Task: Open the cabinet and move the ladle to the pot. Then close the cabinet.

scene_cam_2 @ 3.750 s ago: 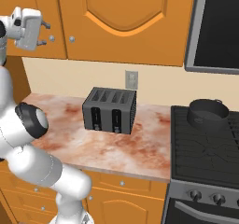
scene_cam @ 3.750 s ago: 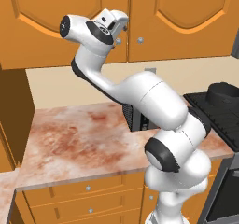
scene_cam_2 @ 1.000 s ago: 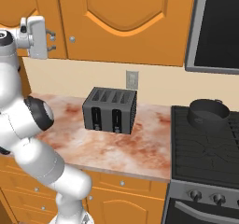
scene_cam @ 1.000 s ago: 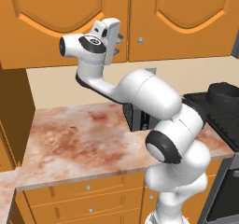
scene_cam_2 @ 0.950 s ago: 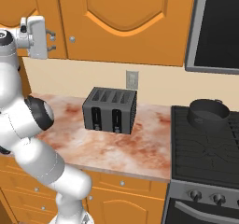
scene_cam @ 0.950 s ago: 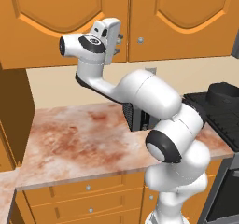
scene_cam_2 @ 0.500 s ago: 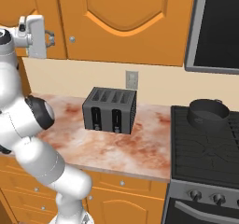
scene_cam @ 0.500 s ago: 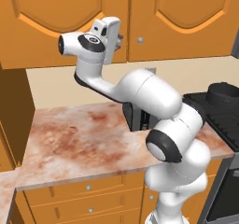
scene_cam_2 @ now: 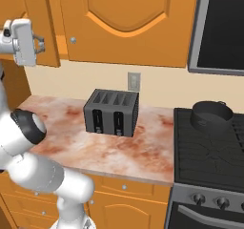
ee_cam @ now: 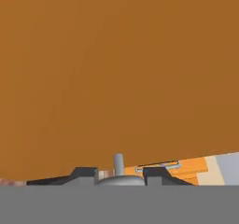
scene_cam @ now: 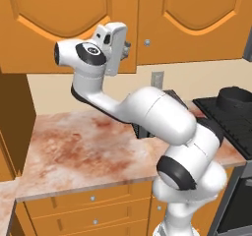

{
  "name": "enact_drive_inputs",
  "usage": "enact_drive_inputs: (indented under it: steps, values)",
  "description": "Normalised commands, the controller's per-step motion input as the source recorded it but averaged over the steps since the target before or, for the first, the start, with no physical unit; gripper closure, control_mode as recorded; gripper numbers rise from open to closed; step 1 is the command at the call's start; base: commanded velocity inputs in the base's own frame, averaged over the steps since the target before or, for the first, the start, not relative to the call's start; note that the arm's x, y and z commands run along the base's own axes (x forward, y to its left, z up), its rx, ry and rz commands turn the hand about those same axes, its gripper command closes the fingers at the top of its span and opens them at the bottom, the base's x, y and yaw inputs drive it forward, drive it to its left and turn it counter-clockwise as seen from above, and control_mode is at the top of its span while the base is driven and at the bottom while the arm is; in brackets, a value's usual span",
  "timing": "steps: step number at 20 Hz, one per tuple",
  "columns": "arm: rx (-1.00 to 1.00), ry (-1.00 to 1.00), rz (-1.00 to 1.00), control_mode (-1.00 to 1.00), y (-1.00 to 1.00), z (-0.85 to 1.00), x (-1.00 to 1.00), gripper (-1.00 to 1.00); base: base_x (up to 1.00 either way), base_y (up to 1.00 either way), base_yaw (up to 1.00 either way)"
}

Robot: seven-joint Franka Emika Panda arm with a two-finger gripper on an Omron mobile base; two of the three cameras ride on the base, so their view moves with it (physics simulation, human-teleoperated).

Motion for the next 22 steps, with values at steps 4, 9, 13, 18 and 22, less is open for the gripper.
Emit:
enact_drive_inputs:
  steps: [4,9,13,18,22]
  values:
    - [0.00,0.00,-0.02,-1.00,0.62,0.00,-0.98,1.00,0.00,0.00,0.00]
    - [0.00,0.00,0.00,-1.00,0.79,0.00,-1.00,1.00,0.00,0.00,0.00]
    - [0.00,0.00,0.00,-1.00,0.94,0.00,-0.94,1.00,0.00,0.00,0.00]
    - [-0.01,0.00,0.00,-1.00,1.00,0.00,-0.77,1.00,0.00,0.00,0.00]
    - [-0.04,0.00,0.00,-1.00,1.00,0.00,-0.48,1.00,0.00,0.00,0.00]
